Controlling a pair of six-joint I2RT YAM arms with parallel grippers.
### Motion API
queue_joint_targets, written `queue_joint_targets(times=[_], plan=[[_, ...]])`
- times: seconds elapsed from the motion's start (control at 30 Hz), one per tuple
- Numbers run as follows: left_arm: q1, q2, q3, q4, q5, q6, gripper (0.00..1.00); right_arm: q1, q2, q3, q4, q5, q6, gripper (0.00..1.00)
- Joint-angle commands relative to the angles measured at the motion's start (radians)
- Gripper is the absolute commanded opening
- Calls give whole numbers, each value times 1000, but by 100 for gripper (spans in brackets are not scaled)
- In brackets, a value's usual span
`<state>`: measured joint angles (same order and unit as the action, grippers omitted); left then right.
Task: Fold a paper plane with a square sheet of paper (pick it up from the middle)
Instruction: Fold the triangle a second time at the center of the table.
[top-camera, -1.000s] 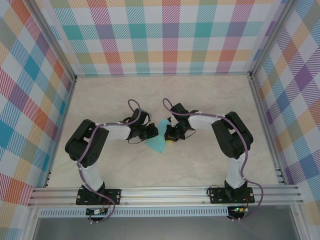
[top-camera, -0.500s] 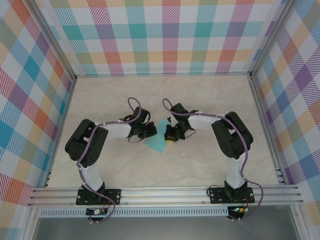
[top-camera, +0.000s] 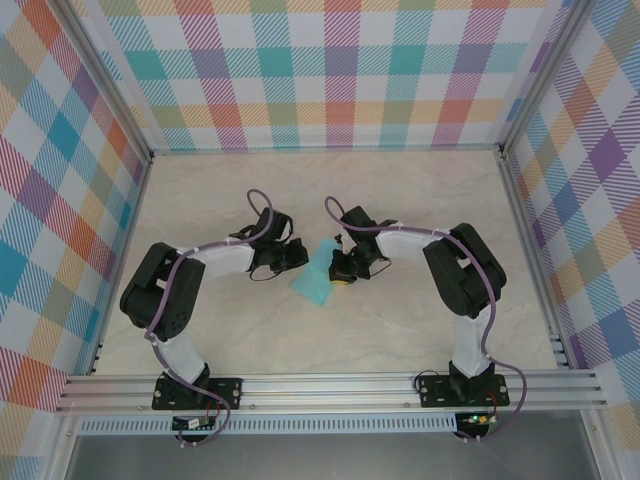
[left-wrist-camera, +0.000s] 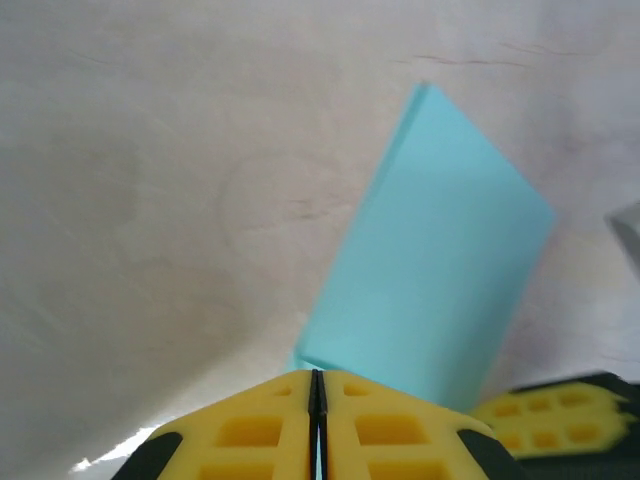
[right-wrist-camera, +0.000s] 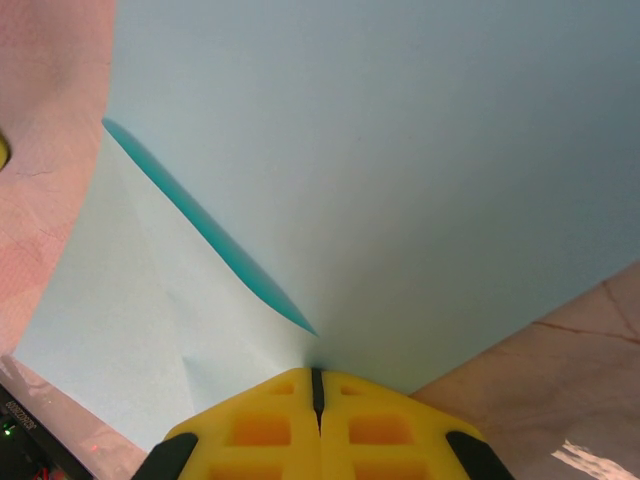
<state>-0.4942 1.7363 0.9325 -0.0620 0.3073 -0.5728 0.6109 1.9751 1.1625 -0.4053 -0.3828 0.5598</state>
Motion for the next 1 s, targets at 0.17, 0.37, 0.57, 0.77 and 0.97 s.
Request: queue_joint_targets(times=[0.17,0.37,0.57,0.77,0.97], plan=[[-42,18,-55,95,100,-59,11,1,156,-78,-102,277,-27,4],[-44,73,-38,62,57,-54,10,1,149,-80,-96,270,-22,4],[-44,114,-32,-9,-32,-63,9,1,71,-56,-93,228,-43,4],[-48,131,-41,-64,-51,-79,8,3,-116,-36,-53,96,0,7],[-59,163,-46,-58,-39,-91,9,30,-221,-67,32,53,84,9]])
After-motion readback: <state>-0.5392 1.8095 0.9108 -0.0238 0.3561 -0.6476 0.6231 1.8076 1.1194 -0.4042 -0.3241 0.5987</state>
